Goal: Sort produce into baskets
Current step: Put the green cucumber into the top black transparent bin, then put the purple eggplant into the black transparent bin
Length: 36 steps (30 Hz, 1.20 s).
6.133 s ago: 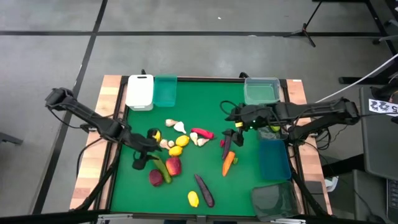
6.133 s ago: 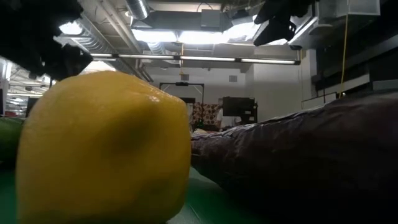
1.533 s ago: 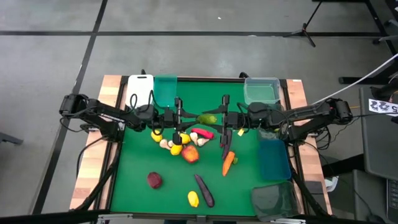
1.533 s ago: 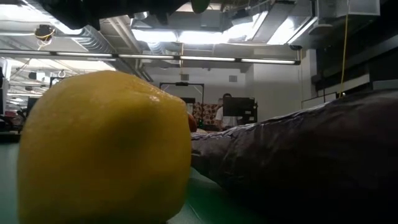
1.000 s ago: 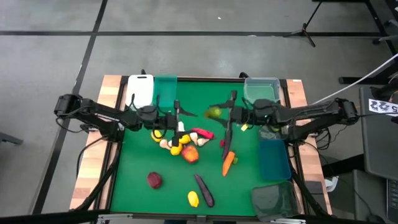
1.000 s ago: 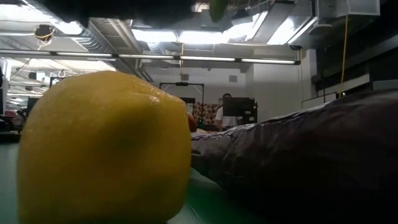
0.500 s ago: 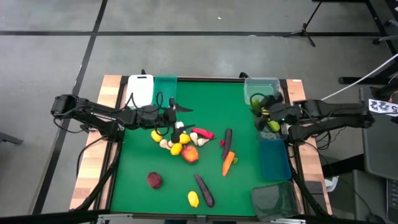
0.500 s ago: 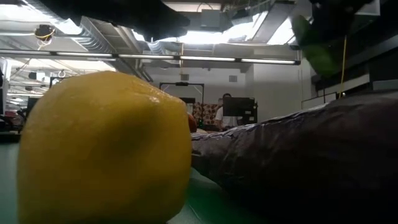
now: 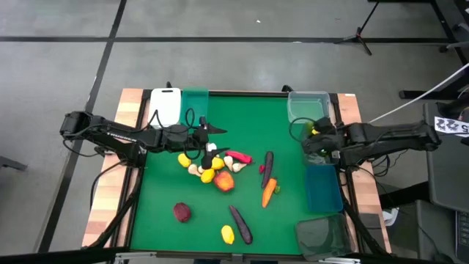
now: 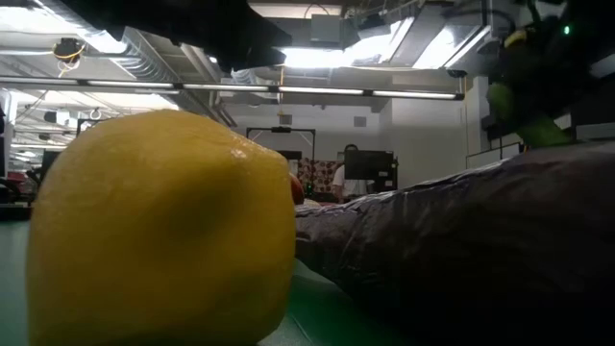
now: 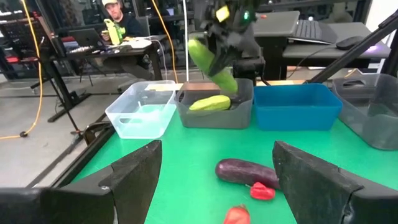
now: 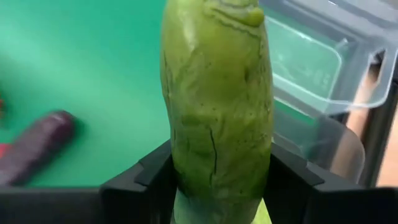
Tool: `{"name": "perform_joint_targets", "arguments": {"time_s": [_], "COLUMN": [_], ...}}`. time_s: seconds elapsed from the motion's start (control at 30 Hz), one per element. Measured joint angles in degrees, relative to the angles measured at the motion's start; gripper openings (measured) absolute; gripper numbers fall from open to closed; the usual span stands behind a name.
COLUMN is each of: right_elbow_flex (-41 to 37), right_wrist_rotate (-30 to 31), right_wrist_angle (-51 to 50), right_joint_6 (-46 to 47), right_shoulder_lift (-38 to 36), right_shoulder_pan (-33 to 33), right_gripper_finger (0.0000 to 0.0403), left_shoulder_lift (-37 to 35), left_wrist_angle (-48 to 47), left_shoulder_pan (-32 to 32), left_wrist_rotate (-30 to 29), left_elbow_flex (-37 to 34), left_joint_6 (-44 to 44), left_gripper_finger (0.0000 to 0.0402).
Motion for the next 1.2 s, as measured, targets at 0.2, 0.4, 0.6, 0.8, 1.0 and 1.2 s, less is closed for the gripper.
{"name": "perform_joint_targets", "arguments": {"time_s": [0.2,0.4,0.6,0.8,1.0,1.2], "right_elbow_flex": [-5.46,-7.86,-7.06,1.43,4.82,4.73], "right_wrist_rotate": [-1.11,-3.75,-2.11,-1.39,-6.99,-8.43], "right_wrist_angle": [0.52,3.25,3.89,10.79,30.14,31.78], "right_joint_6": [0.85,0.33,0.23,-9.64,-22.27,-17.45], "right_shoulder_lift": [0.52,1.1,1.18,1.09,3.1,14.34], "right_shoulder_pan": [0.02,0.02,0.02,0.04,0.04,0.04], "right_gripper_finger": [0.0198,0.0237,0.0293,0.03,0.0294,0.0293], "left_shoulder_lift": [0.0,0.0,0.0,0.0,0.0,0.0], "left_wrist_angle": [0.04,0.04,0.03,-0.34,-4.58,-8.64], "left_shoulder_pan": [0.02,0.0,0.01,0.0,-0.09,-0.09], "left_wrist_rotate": [-0.04,-0.09,-0.11,-0.11,-0.1,-0.09], "left_elbow_flex": [0.0,0.0,0.0,0.0,0.0,0.0], "left_joint_6": [0.02,-0.48,-0.53,-0.59,-1.35,-4.61], "left_gripper_finger": [0.0301,0.0301,0.0301,0.0301,0.0301,0.0301]}}
